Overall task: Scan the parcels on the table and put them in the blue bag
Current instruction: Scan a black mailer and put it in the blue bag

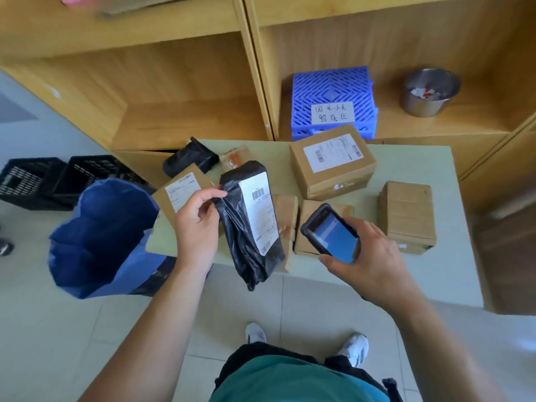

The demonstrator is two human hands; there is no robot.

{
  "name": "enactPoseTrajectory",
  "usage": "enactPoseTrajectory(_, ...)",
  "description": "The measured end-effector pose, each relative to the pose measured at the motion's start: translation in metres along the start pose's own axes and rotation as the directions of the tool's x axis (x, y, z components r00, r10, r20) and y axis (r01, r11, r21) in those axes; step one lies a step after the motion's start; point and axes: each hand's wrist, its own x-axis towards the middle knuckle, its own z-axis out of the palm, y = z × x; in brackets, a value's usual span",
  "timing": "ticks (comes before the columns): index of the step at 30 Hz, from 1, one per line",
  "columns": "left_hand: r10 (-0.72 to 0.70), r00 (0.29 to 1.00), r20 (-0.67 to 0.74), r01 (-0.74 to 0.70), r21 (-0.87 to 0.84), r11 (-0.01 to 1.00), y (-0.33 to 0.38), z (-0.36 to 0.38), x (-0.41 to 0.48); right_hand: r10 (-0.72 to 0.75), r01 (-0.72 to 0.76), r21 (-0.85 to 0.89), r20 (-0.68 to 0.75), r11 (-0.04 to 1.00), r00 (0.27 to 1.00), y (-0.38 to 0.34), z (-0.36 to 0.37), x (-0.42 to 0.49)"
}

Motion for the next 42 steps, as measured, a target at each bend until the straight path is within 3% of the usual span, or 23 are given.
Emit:
enactPoseTrajectory(6,-0.023,0.998,-0.051,0.021,-0.04,0.999,-0.037,-0.108,0.031,-0.061,0.061,-0.025,-0.003,0.998,0.998,-0.098,0.07,0.01)
enactPoseTrajectory(11,-0.084,0.987,-0.135,0.078,-0.049,0.996,-0.091,-0.223,0.05,-0.2,0.204,-0.056,0.072,0.977,0.977,-0.201,0.146,0.013)
enactPoseTrajectory(18,-0.315,0.885,-0.343,0.237,-0.25,0.939,-0.158,-0.347,0.056,-0.334,0.346,0.001,0.26,0.938,0.906,-0.308,0.246,0.025)
enactPoseTrajectory(23,-0.467,0.768,-0.439,0.318,-0.371,0.872,-0.194,-0.386,0.068,-0.356,0.38,0.002,0.355,0.925,0.864,-0.348,0.299,0.051)
enactPoseTrajectory(31,-0.631,0.667,-0.396,0.413,-0.508,0.756,-0.234,-0.436,0.111,-0.395,0.432,0.002,0.41,0.902,0.822,-0.416,0.392,0.108)
enactPoseTrajectory(39,-0.688,0.572,-0.445,0.479,-0.5,0.722,-0.3,-0.49,0.172,-0.414,0.459,0.023,0.474,0.888,0.777,-0.481,0.49,0.156)
enactPoseTrajectory(42,-0.72,0.544,-0.432,0.524,-0.496,0.693,-0.335,-0.497,0.195,-0.372,0.421,0.009,0.484,0.907,0.792,-0.489,0.519,0.167)
